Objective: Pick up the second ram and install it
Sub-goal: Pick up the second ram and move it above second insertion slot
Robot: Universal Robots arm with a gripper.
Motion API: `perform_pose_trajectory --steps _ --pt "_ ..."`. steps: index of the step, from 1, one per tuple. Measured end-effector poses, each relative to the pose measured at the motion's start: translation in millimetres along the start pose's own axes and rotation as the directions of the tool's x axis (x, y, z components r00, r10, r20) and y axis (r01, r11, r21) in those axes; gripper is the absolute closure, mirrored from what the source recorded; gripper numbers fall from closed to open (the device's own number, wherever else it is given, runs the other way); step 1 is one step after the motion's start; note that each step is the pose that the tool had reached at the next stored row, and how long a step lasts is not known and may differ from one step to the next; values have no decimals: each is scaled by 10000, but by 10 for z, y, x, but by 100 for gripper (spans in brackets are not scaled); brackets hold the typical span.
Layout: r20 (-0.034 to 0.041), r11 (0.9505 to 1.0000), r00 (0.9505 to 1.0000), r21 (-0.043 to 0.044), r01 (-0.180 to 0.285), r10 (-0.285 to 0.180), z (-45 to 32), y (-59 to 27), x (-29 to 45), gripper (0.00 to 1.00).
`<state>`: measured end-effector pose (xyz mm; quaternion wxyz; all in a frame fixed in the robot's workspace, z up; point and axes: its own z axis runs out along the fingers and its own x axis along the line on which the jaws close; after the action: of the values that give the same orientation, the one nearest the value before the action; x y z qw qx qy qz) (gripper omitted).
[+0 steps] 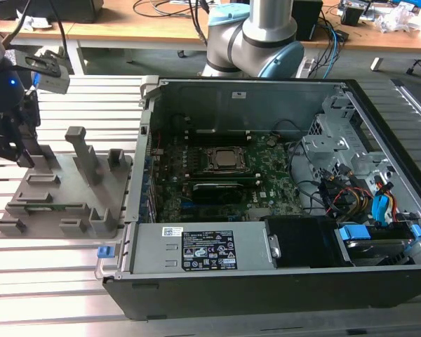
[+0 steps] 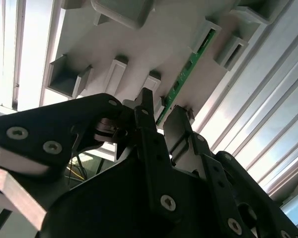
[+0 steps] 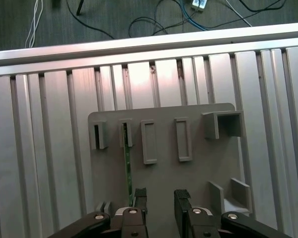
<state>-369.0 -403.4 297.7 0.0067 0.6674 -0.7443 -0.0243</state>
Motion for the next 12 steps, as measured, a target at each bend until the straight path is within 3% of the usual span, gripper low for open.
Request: perform_pose_trajectory --steps 12 --pt "0 10000 10000 0 -1 1 107 -4 2 64"
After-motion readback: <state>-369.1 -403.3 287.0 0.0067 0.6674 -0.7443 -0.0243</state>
